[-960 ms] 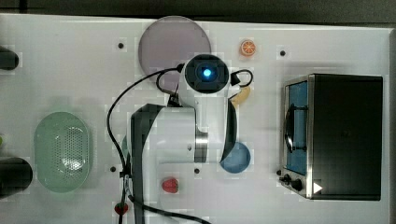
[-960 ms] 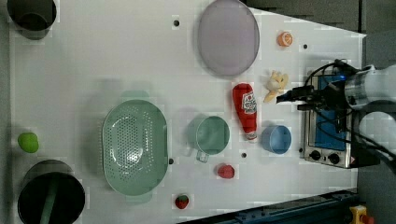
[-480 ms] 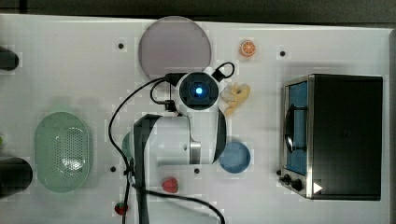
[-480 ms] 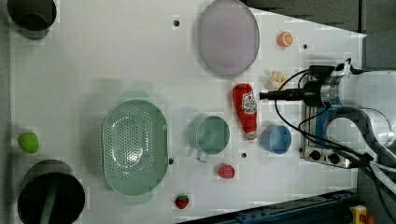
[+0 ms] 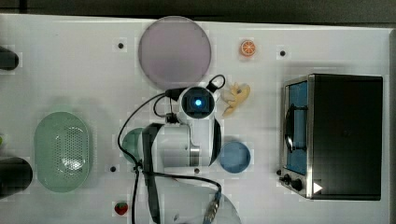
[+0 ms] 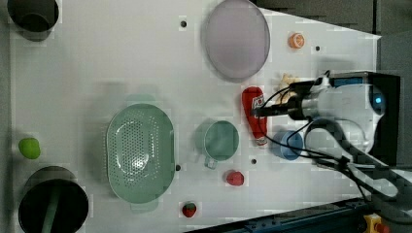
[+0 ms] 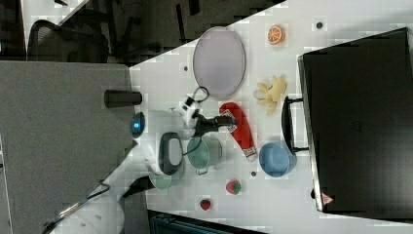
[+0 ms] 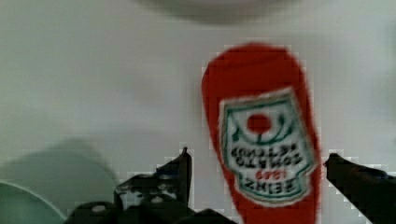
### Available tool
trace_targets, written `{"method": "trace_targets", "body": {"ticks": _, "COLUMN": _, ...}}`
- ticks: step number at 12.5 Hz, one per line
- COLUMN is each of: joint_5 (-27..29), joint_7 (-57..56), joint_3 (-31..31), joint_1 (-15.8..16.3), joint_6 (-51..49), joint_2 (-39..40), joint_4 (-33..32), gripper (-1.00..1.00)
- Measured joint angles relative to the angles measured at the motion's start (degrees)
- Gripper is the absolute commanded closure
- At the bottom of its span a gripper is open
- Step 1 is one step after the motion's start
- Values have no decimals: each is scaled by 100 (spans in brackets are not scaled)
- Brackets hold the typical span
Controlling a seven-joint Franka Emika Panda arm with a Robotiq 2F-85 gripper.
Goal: Pick Ketchup from the table and place it in strainer.
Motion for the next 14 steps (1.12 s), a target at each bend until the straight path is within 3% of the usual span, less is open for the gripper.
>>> {"method": "trace_targets", "body": {"ticks": 9, "joint_5": -127, "joint_7": -92, "joint_3": -71, "joint_1": 55, "joint_6": 582, "joint_2": 516, "joint_4": -246, "gripper": -100}}
{"method": "trace_targets", "body": {"ticks": 10, "joint_5": -126, "joint_7": -92, "joint_3": -83, "joint_1": 48, "joint_6": 599, "joint_2": 516, "joint_4": -257, "gripper": -92}}
{"method": "trace_targets", "body": {"ticks": 13, "joint_5": -136, "joint_7": -106, "joint_3": -45, "joint_1": 39, "joint_6": 615, "joint_2": 470, "joint_4": -235, "gripper": -23}}
{"method": "trace_targets", "body": {"ticks": 14, "joint_5": -129, "joint_7": -106, "joint_3": -22, "joint_1": 17, "joint_6": 638, "joint_2": 473, "joint_4": -190, "gripper": -23}}
